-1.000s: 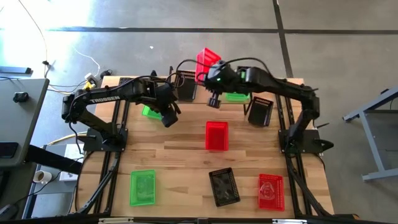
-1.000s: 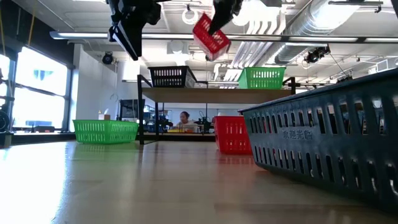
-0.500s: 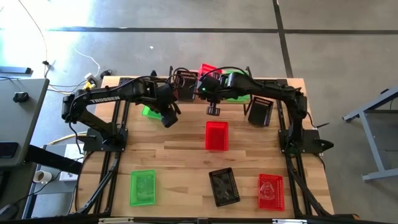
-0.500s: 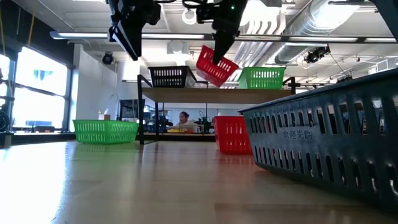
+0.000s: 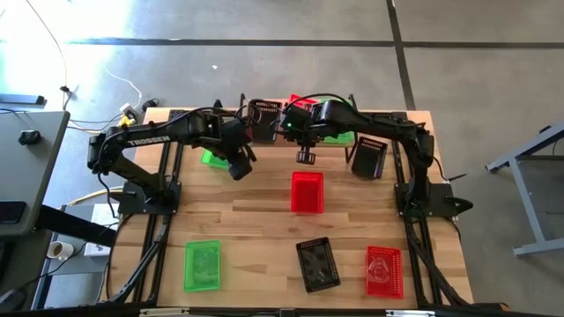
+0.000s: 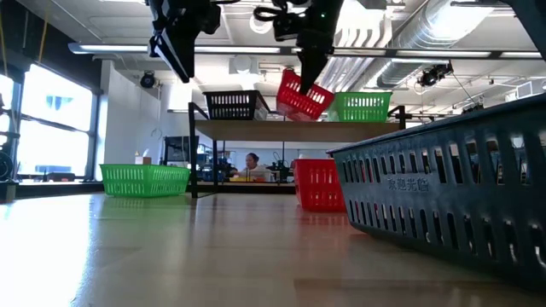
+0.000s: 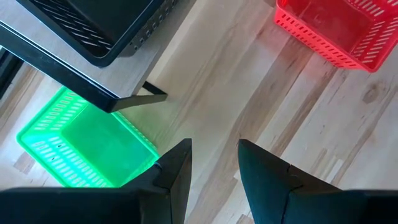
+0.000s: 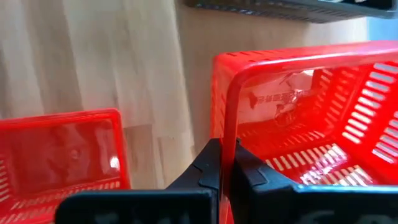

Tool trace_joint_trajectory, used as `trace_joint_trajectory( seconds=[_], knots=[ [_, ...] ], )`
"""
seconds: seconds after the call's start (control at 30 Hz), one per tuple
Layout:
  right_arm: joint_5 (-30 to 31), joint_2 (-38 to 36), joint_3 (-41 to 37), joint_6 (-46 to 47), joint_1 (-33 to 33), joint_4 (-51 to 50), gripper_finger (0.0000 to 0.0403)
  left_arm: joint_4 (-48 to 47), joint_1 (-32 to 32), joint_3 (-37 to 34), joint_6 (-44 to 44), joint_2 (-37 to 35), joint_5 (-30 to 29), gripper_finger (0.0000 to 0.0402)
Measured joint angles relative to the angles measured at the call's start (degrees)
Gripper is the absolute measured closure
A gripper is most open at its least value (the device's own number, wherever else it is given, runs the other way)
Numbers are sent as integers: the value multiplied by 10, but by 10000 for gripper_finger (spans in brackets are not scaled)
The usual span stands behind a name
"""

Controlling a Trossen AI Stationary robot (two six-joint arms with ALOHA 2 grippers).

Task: Stack baskets on shelf by color
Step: Put the top right red bin on the shelf, then stack the top green bin on the green bin on the shelf

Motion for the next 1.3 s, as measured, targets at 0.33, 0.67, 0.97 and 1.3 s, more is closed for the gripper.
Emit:
trace_joint_trajectory(
  seconds=[0.33, 0.67, 0.97, 1.3],
  knots=[
    [-25, 8, 0, -24, 0, 3, 403, 0, 0, 0, -14, 0, 2, 279],
    [-22, 8, 0, -24, 0, 8, 402, 0, 0, 0, -14, 0, 7, 279],
    [-2, 8, 0, -20, -3, 24, 376, 0, 0, 0, -14, 0, 7, 279],
    [-1, 8, 0, -19, -5, 24, 319, 0, 0, 0, -13, 0, 7, 279]
  ],
)
